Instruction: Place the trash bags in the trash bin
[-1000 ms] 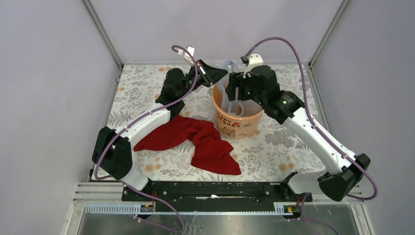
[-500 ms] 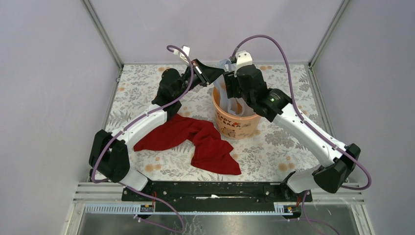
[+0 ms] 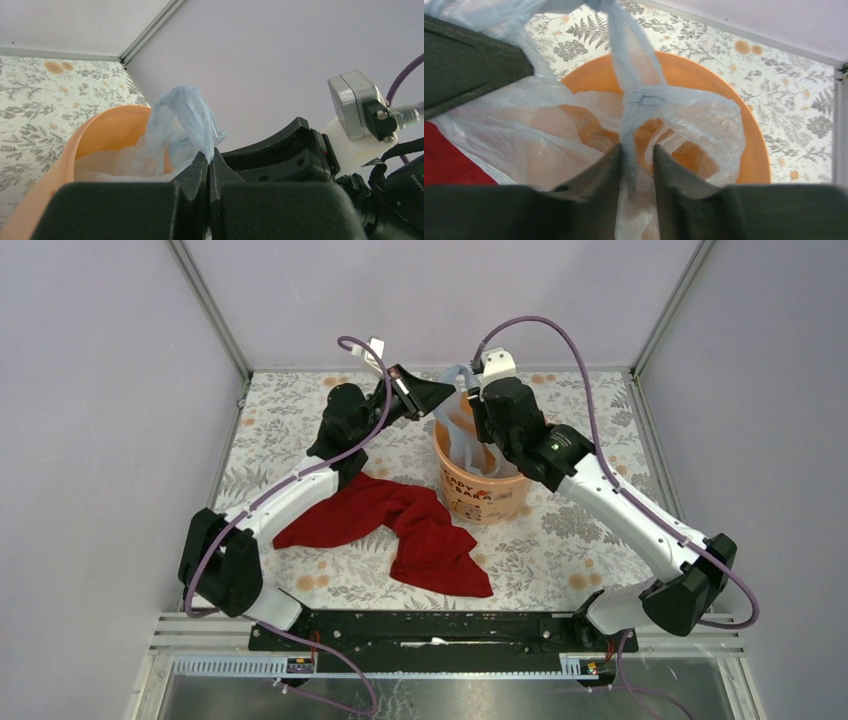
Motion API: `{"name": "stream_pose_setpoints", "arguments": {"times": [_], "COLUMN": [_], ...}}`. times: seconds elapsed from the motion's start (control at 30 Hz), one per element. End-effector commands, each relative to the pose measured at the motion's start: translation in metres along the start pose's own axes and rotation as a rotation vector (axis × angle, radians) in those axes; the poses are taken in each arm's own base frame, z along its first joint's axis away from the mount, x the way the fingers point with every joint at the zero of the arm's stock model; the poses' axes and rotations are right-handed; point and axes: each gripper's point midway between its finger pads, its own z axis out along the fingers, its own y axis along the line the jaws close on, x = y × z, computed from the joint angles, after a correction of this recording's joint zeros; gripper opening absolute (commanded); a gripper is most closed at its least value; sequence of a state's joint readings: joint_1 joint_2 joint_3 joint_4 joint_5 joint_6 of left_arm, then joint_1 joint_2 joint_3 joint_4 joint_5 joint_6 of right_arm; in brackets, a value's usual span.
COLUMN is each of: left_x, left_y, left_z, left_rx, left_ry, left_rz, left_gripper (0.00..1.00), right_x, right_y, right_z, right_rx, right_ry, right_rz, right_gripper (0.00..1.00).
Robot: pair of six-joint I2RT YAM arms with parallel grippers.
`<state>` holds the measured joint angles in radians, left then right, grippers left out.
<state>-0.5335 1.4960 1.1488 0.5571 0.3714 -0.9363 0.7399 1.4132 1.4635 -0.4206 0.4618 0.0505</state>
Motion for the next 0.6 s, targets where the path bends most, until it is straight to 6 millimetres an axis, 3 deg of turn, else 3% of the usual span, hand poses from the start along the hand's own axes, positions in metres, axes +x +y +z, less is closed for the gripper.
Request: {"name": "stream_pose_setpoints", "arguments": {"times": [0.0,0.1,0.23,0.57], "left_x": [-0.022,-0.021,-0.021,0.003], "left_y": [-0.031,-0.034,-0.032,-0.002], "left_z": [-0.019,-0.028,-0.043,-0.081], "left_rx": [0.078,0.078,0.046,-0.078], "left_ry": [-0.057,-0.058,-0.062,-0.041], "left_rz": [0.024,0.015,0.005,-0.014], "left_gripper": [0.00,0.00,0.00,0.00], "right_x": [-0.014,-0.014,-0.012,0.026], "right_y": [-0.019,-0.036,-0.056,-0.098], "right_z": [-0.029,-0.051,-0.076,-0.118], "right_rx": [0.043,0.077,0.117,0.226], "right_ry": [-0.076,-0.125,-0.161,-0.199], "right_rz": [0.056,0.106,0.165,0.292], "right_gripper": [0.24,0.00,0.00,0.00]}}
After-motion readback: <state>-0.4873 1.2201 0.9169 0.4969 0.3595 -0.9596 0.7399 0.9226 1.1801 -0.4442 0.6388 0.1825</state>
